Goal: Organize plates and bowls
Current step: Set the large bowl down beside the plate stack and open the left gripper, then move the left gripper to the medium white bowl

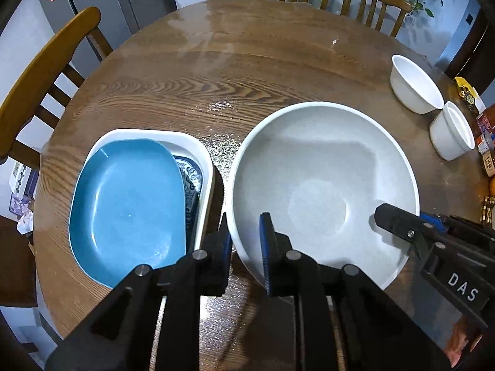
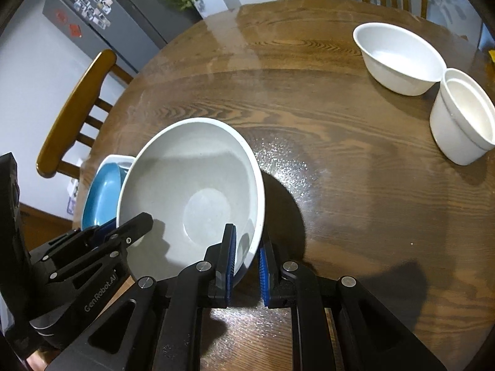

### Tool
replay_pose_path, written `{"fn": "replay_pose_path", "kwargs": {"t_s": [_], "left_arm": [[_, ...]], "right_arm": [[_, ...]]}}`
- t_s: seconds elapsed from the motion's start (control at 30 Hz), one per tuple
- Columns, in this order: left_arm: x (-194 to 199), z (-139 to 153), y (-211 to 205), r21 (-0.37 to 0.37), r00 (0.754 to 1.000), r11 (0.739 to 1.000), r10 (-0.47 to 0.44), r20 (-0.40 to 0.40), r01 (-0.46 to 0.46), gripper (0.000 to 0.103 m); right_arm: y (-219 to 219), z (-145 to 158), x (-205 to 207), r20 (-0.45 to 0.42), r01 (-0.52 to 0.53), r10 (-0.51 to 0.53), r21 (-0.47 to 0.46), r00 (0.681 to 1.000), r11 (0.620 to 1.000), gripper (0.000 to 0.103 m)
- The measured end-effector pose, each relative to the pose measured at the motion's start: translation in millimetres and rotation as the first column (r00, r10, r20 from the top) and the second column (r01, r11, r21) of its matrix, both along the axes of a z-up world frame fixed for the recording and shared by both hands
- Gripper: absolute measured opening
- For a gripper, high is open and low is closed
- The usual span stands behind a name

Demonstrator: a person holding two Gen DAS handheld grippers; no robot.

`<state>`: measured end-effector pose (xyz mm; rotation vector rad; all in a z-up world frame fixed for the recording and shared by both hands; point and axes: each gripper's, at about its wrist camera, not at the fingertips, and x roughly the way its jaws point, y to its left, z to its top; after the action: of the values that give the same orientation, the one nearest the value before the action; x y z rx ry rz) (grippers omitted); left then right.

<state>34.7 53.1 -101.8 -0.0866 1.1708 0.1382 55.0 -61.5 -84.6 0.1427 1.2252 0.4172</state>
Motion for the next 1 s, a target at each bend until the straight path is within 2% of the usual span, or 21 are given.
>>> {"fn": "replay_pose_path", "kwargs": {"t_s": [0.23,0.27,0.3,0.33,0.37,0.4,0.47,0.67,1.0], "left_arm": [[3,0,4,-0.002,1.000,1.000,-0.013,-0.004,0.013,0.019],[3,0,5,0.006,1.000,1.000,-0.012,-0.005,0.012,0.029],[2,1,5,0.016,1.000,1.000,-0.010,-0.002,0.010,0.043],[1,2,5,0.022,1.000,1.000,-0.008,0.007,0.008,0.050],[0,5,6,0.024,1.000,1.000,-0.005,0.015,0.004,0.057],[-1,7,8,0.024,1.000,1.000,-0.001,0.023,0.001,0.058],[-4,12,9,0.044,0.999,0.999,0.003,0.040,-0.005,0.059],[-18,29,6,0.060,0.996,0.998,-0.010,0.088,0.005,0.067],[-38,57,-23,0.077,0.983,0.995,-0.081,0.168,0.069,0.071]], "right_arm": [[8,1,2,-0.002,0.015,-0.015,-0.007,1.000,1.000,0.014],[8,2,2,0.000,0.018,-0.018,-0.007,1.000,1.000,0.014],[8,3,2,0.007,0.027,-0.027,-0.017,1.000,1.000,0.015],[6,5,2,0.017,0.037,-0.037,-0.034,0.999,0.999,0.017],[4,9,1,0.030,0.047,-0.046,-0.041,0.998,0.998,0.025],[2,12,0,0.044,0.060,-0.058,-0.038,0.997,0.997,0.035],[-5,20,-5,0.070,0.075,-0.074,-0.015,0.995,0.997,0.039],[-29,34,-20,0.100,0.119,-0.122,0.035,0.987,0.992,0.039],[-72,41,-48,0.112,0.203,-0.210,0.071,0.971,0.977,0.039]]}}
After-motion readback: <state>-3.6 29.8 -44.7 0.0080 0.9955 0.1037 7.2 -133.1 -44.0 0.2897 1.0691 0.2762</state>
